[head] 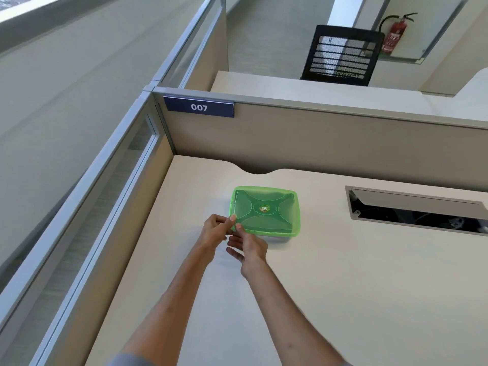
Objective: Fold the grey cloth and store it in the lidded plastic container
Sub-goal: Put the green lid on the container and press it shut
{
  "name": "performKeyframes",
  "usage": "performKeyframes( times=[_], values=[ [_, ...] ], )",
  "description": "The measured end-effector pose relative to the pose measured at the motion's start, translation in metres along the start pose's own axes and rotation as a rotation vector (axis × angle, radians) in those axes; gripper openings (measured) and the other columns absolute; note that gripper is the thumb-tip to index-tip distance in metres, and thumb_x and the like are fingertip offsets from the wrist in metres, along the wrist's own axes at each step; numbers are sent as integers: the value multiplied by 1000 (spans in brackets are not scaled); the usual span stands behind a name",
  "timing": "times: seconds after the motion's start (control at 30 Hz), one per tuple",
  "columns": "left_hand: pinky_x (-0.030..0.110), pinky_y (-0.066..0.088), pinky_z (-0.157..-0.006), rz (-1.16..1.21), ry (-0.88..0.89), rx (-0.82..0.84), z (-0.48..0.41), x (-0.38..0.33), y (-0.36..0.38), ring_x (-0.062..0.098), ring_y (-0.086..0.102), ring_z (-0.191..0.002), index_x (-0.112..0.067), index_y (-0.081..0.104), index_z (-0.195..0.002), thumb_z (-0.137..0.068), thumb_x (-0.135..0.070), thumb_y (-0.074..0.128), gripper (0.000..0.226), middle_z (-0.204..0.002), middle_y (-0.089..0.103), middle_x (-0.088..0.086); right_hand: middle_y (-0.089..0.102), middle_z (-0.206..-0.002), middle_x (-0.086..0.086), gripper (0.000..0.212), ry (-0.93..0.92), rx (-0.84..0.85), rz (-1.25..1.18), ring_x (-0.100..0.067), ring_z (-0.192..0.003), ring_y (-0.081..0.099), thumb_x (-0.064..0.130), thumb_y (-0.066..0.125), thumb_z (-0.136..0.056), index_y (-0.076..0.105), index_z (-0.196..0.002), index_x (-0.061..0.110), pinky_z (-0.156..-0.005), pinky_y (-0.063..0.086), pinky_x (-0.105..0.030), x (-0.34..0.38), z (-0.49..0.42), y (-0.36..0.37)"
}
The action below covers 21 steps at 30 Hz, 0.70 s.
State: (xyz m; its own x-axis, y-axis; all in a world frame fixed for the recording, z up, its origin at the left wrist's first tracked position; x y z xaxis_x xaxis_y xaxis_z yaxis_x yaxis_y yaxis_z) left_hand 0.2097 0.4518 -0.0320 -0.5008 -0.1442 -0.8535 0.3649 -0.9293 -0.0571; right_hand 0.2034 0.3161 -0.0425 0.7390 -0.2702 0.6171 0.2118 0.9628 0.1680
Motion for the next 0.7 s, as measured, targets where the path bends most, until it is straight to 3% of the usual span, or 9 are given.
performKeyframes(
  times=[0.1,0.33,0.43,0.5,0.53,0.6,0.63,0.7],
  values=[
    [27,49,-67,19,15,-14,1,4,0,16,66,-75,-5,59,-108,-105,-32,74,31,-88,69,10,75,-66,-10,23,-10,-15,3,-20,-59,70,20,83,-96,80,-90,-1,-56,67,-36,-2,-2,-1],
    [36,53,-77,-175,-7,10,-2,-1,-9,20,74,-86,-7,68,-111,-102,-46,75,41,-93,79,6,84,-84,-8,43,17,59,100,-24,-63,77,44,87,-91,83,-100,3,-61,69,-39,1,-3,-18],
    [36,55,-74,-310,5,-3,-2,-7,-12,22,73,-84,-9,71,-115,-100,-54,71,47,-103,81,7,79,-83,-11,56,-57,-151,74,-26,-57,72,58,81,-90,79,-92,2,-52,64,-37,19,-8,-56],
    [41,62,-82,-328,63,-103,-3,-17,-16,28,76,-89,-14,71,-118,-99,-55,70,46,-107,81,7,76,-84,-12,57,-151,-345,119,-27,-56,71,62,74,-94,75,-95,5,-59,68,-47,42,-10,-88],
    [46,64,-88,-322,100,-148,-3,-23,-16,31,78,-94,-15,71,-120,-100,-55,69,44,-109,81,9,75,-88,-13,58,-189,-415,175,-29,-60,73,63,70,-96,72,-102,6,-68,69,-53,54,-9,-100],
    [55,65,-96,-312,156,-184,-4,-35,-12,37,78,-104,-17,73,-126,-103,-51,68,41,-115,81,12,75,-110,-16,58,-251,-497,296,-39,-88,76,64,65,-99,64,-117,9,-87,65,-61,78,-7,-115],
    [56,65,-97,-312,167,-184,-5,-39,-9,39,78,-107,-17,73,-129,-105,-48,68,40,-118,81,14,72,-121,-16,55,-289,-517,343,-42,-103,73,61,64,-100,62,-121,10,-93,62,-62,90,-5,-118],
    [55,66,-93,-298,172,-175,-9,-43,-3,40,78,-104,-16,72,-134,-107,-43,66,39,-123,80,17,71,-122,-17,46,-372,-512,409,-44,-109,70,52,63,-104,64,-120,9,-97,60,-63,111,-3,-121]
  ],
)
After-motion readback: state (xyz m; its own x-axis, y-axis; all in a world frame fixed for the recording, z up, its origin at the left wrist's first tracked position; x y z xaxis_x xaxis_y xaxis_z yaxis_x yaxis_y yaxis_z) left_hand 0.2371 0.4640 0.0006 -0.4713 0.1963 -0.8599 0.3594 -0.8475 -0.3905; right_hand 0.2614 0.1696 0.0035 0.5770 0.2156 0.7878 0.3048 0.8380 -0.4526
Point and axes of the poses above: each hand's wrist, its own z-axis away from the middle knuckle, its own y-axis out of the palm, x = y × z, the point moved 6 cm from there along -z, towards the middle knuckle
